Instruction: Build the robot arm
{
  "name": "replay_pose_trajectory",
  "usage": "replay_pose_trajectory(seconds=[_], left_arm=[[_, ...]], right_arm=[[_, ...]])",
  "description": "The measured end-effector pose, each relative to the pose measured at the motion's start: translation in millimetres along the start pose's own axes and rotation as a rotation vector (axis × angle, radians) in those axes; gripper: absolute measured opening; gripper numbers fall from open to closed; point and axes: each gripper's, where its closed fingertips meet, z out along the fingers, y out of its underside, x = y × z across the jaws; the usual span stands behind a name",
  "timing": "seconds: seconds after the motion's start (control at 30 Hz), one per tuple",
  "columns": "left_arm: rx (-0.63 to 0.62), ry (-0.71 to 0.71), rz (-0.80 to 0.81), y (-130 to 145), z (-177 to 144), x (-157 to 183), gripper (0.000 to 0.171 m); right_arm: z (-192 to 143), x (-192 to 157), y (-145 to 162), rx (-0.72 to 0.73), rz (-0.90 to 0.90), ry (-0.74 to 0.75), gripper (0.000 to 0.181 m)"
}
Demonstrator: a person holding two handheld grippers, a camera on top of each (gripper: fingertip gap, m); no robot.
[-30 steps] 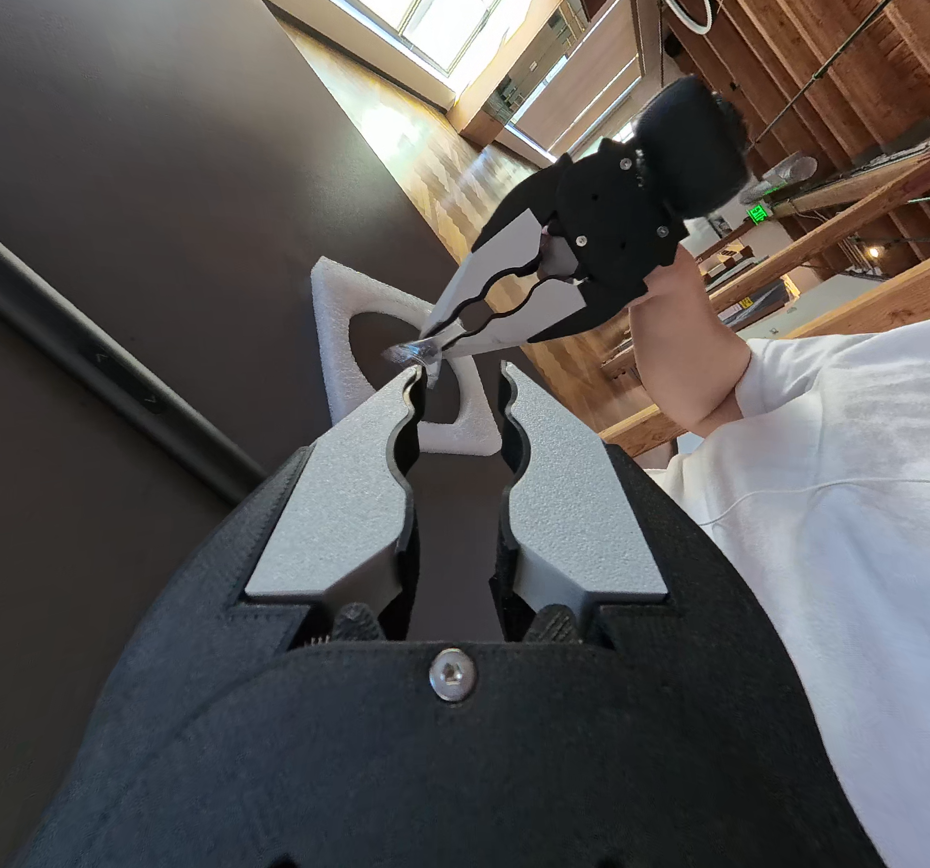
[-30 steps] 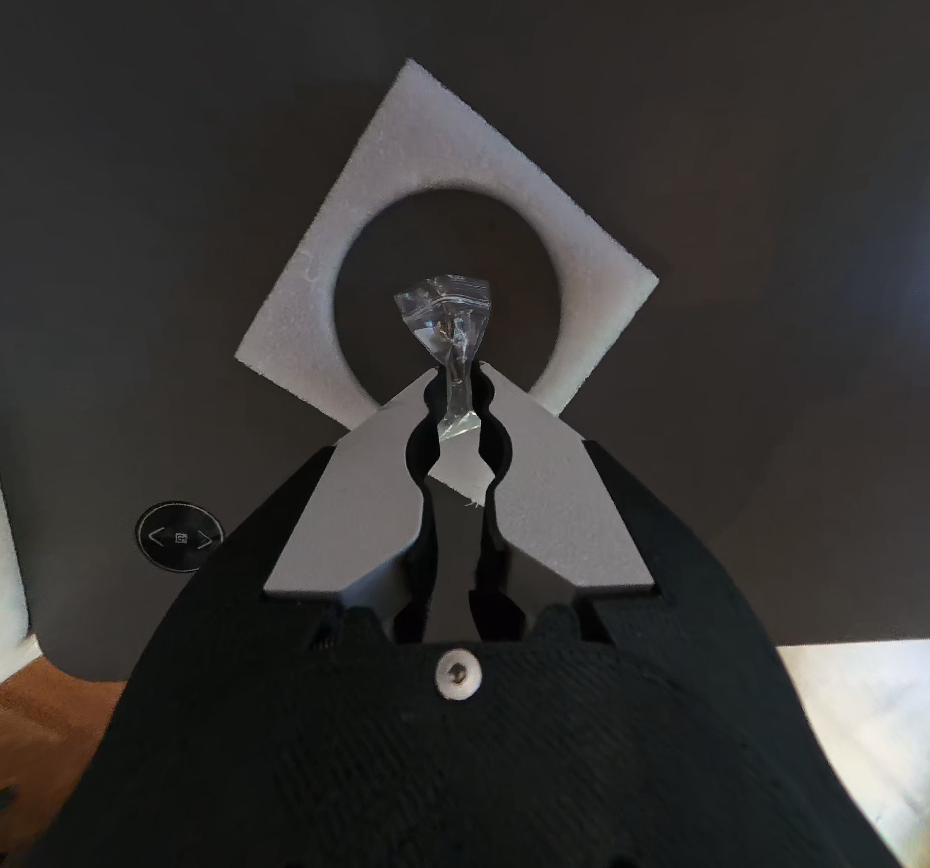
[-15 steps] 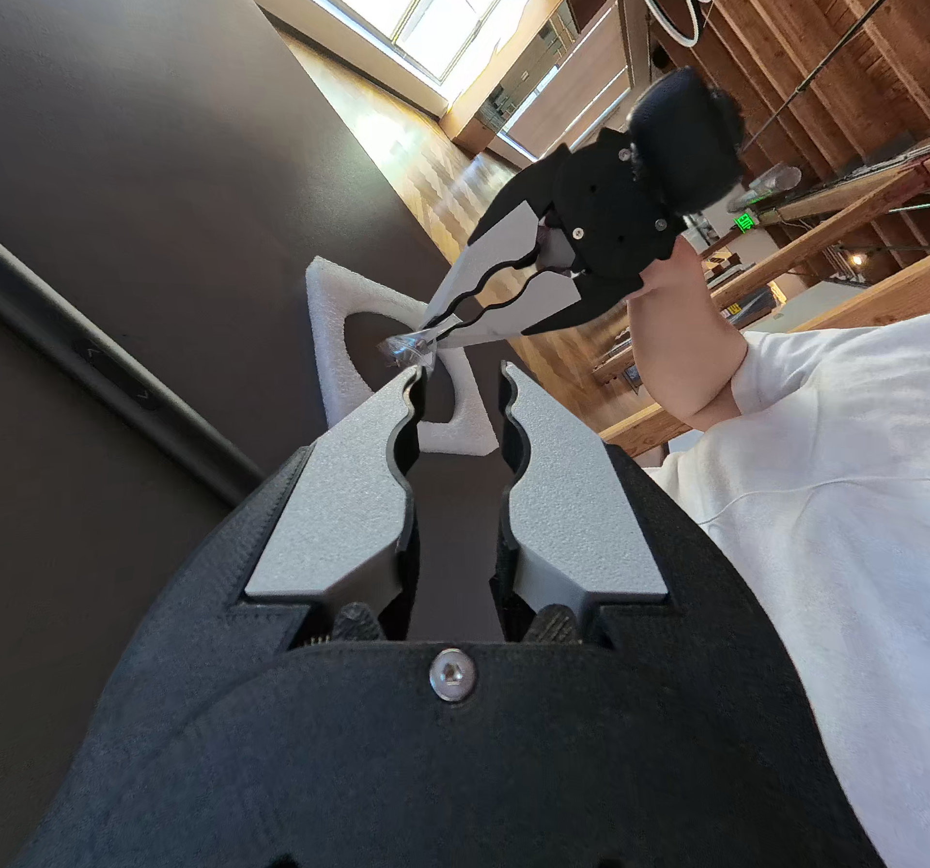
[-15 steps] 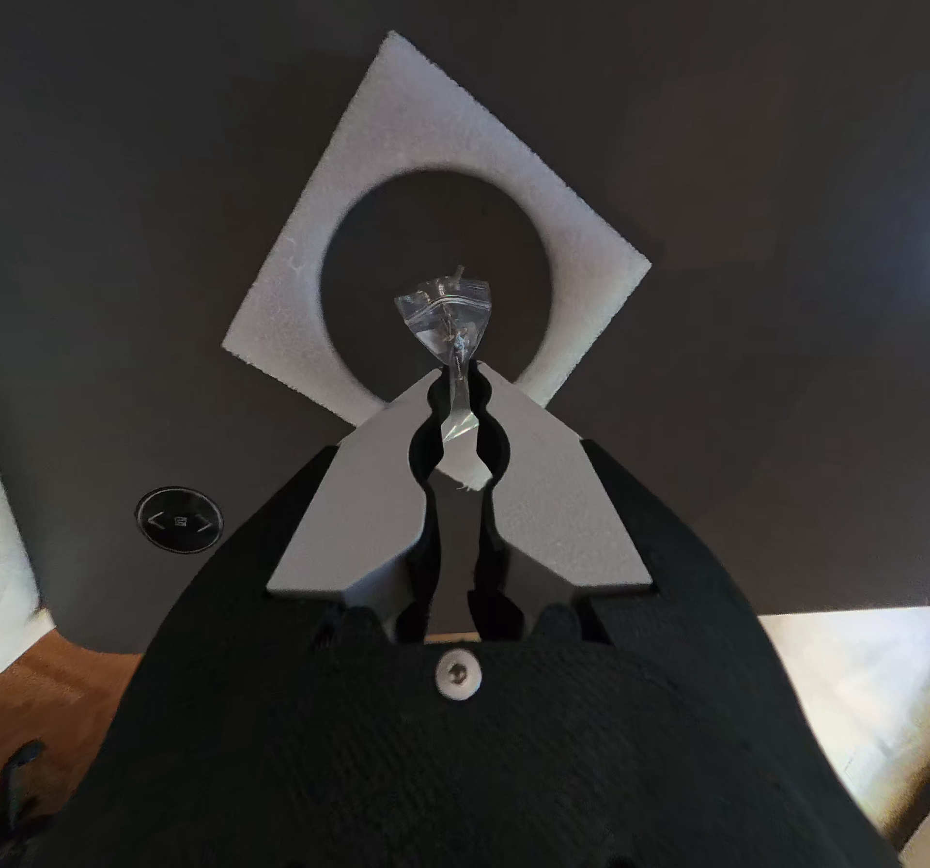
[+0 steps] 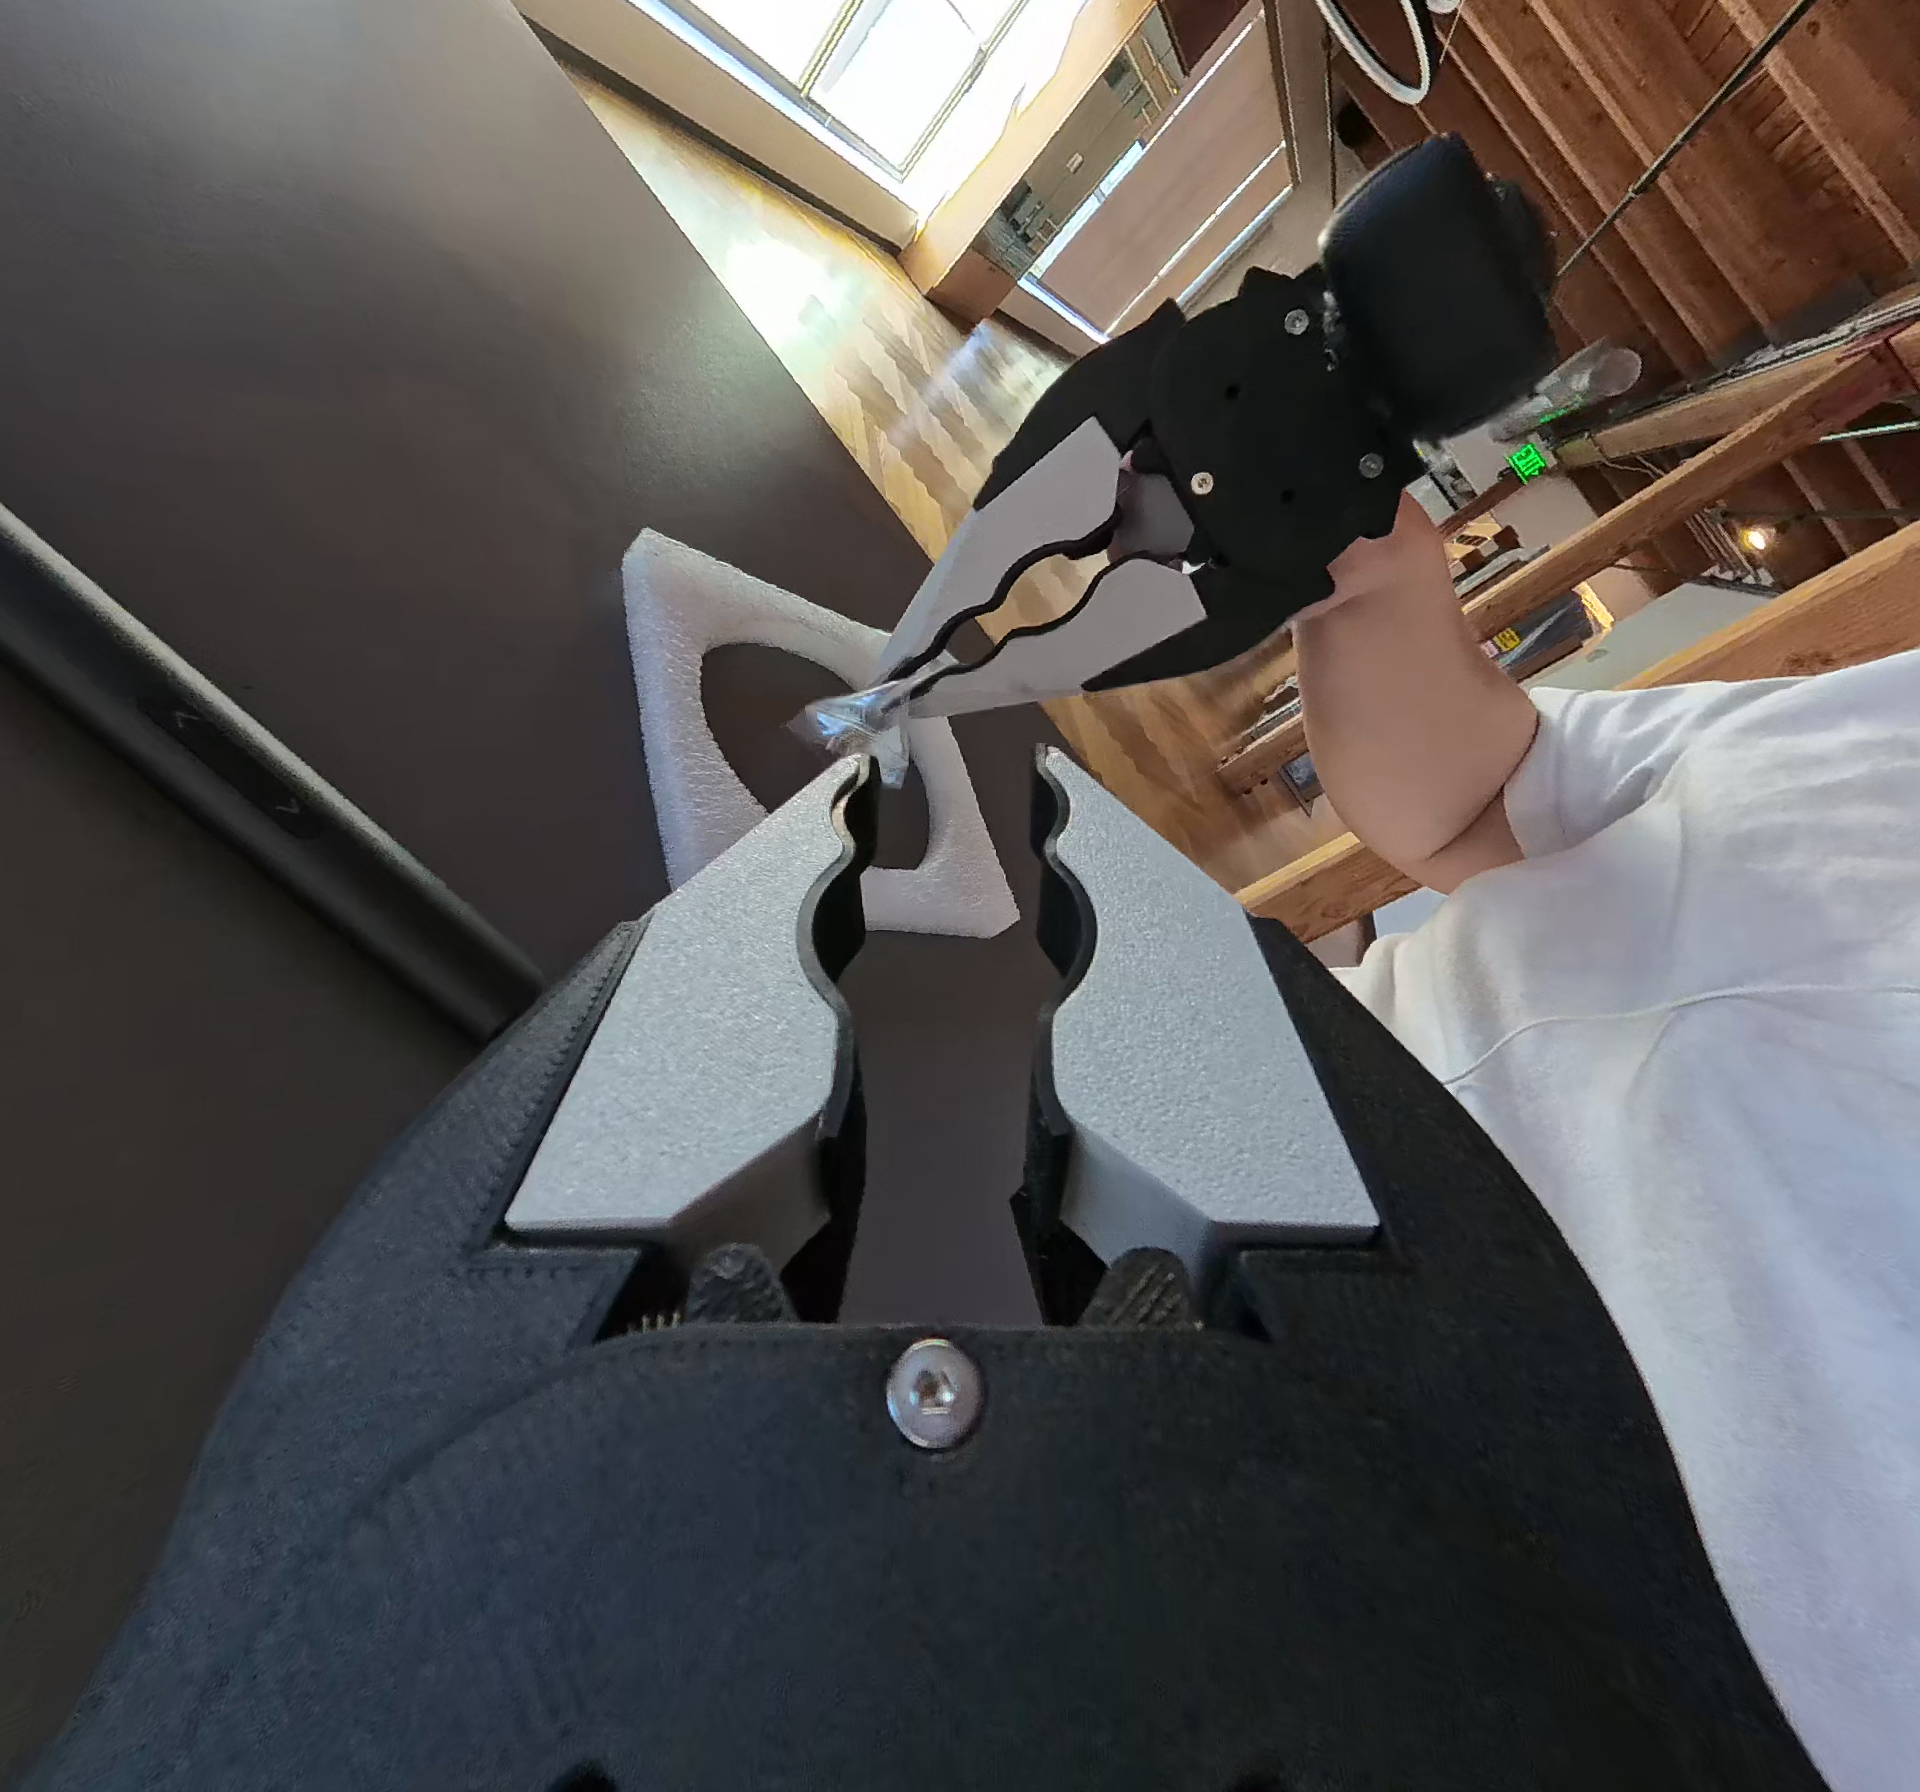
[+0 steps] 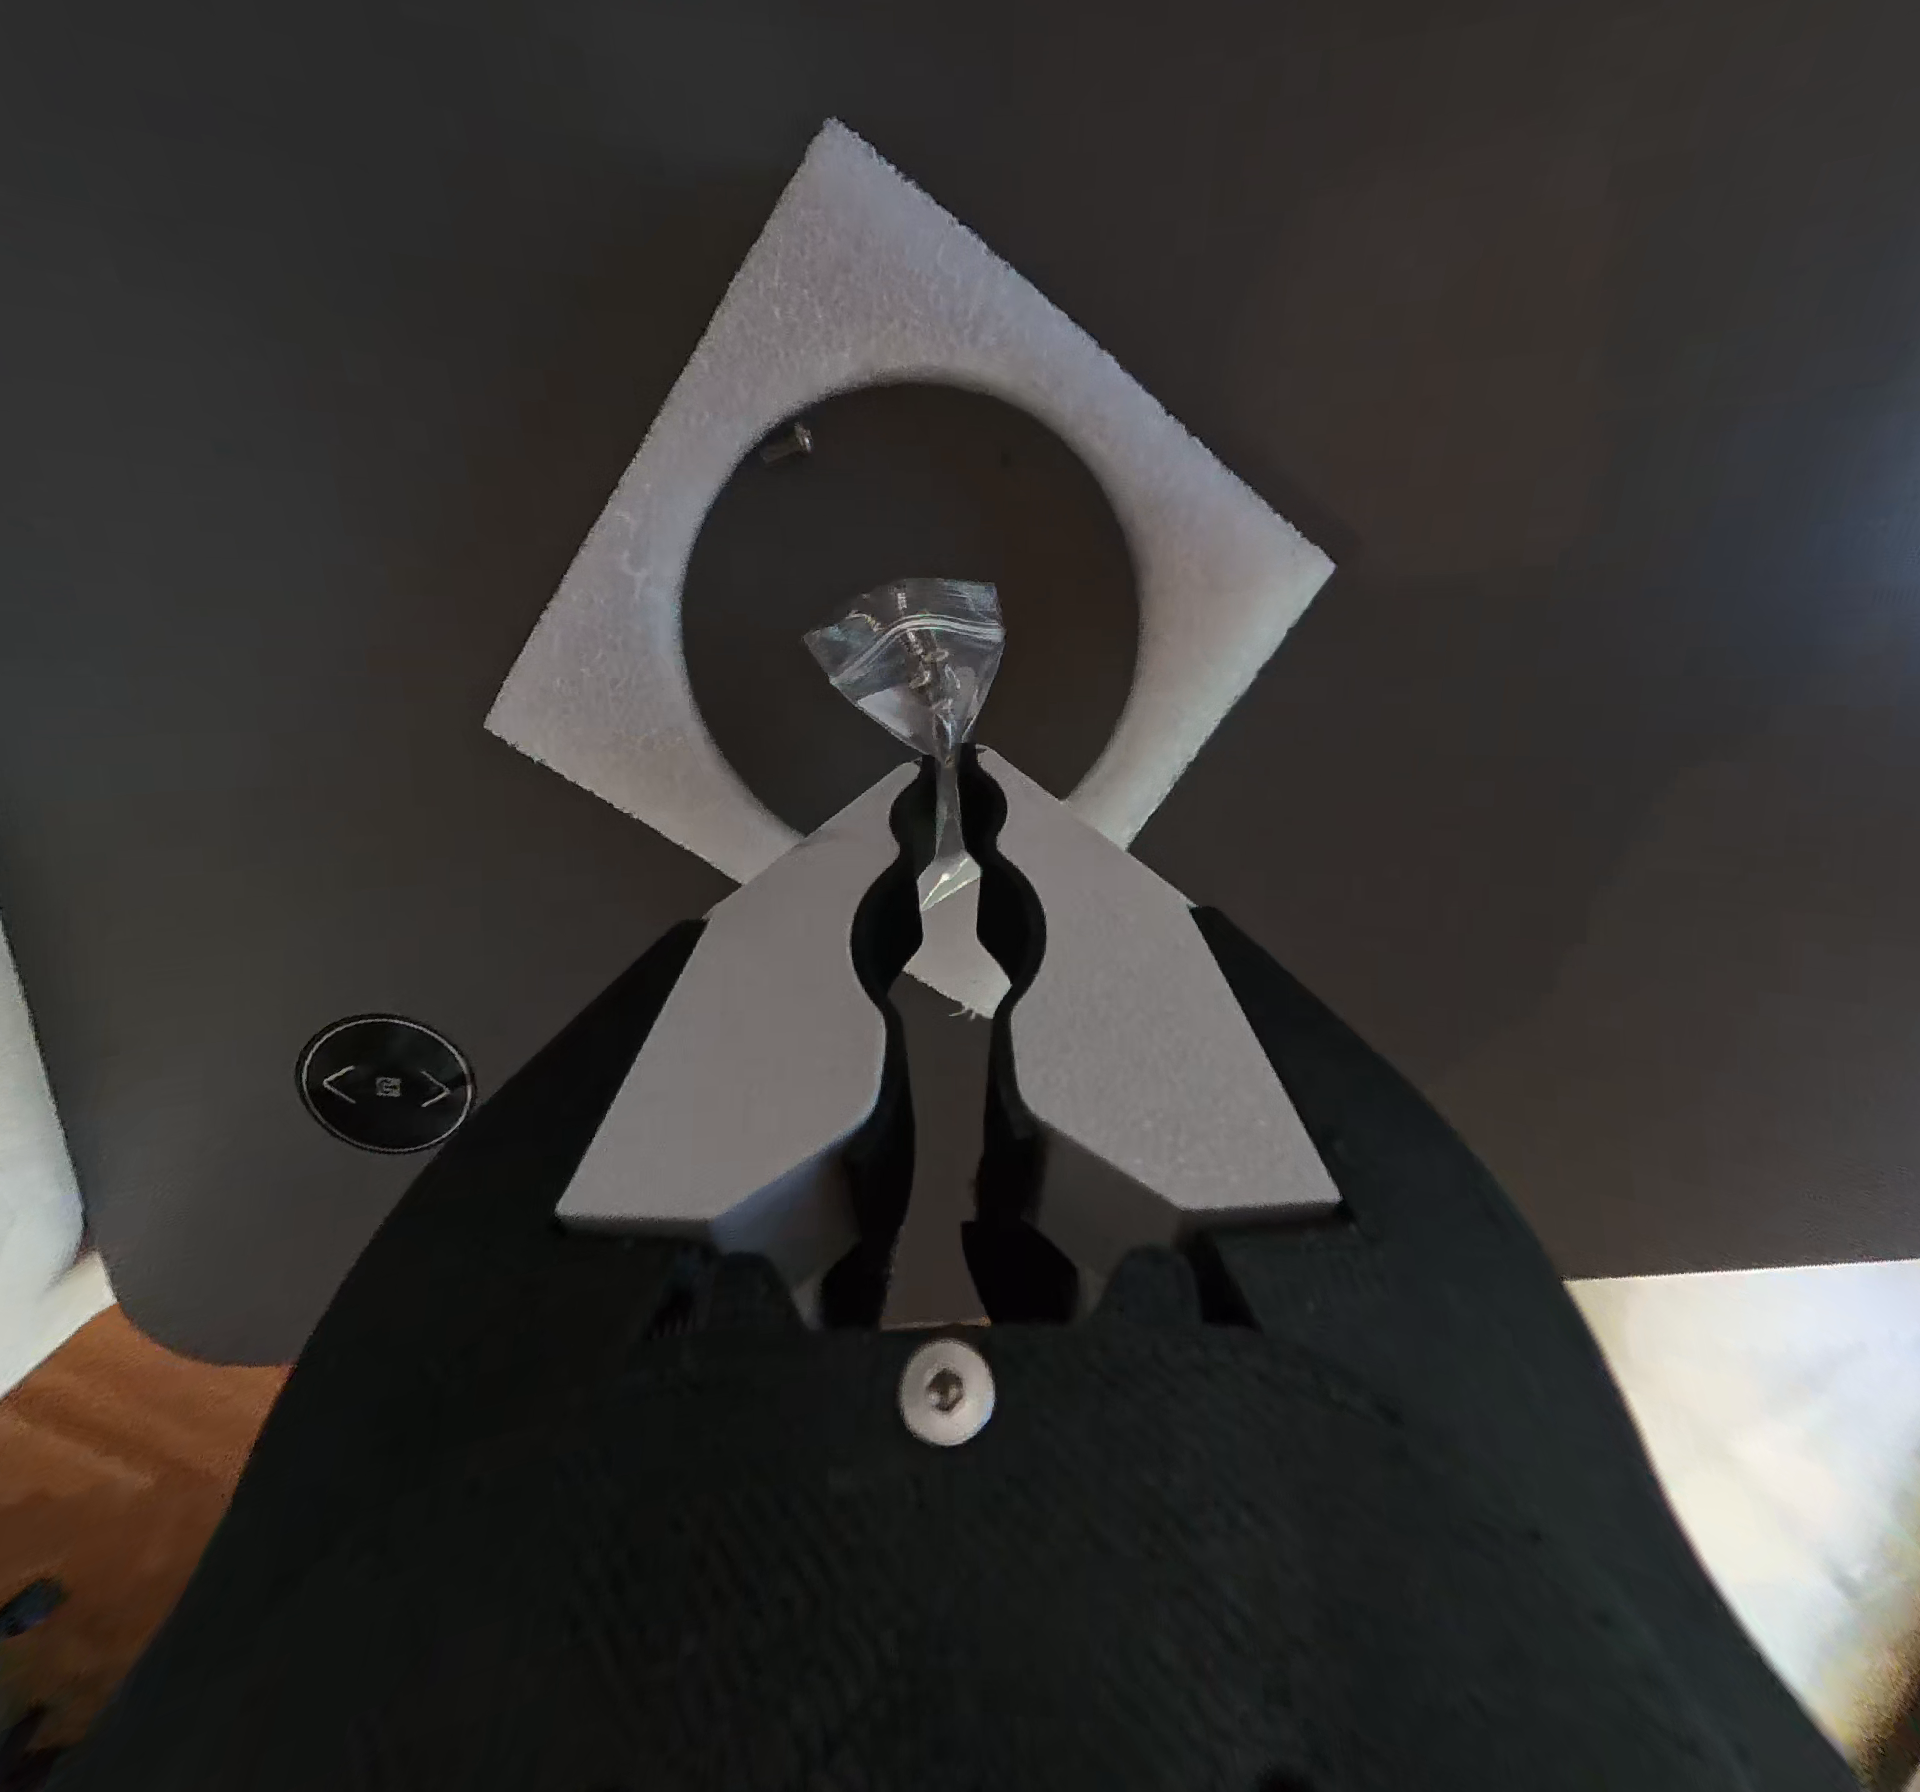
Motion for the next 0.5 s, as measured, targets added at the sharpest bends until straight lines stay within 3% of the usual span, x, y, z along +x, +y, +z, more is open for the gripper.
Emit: replay_pose_trajectory(seconds=[0.5], left_arm=[[0.007, 0.0, 0.002, 1.3, -1.3, 2.2, 0.028]], right_arm=[[-2.3, -5.1, -1.3, -0.011, -0.023, -0.002, 0.002]])
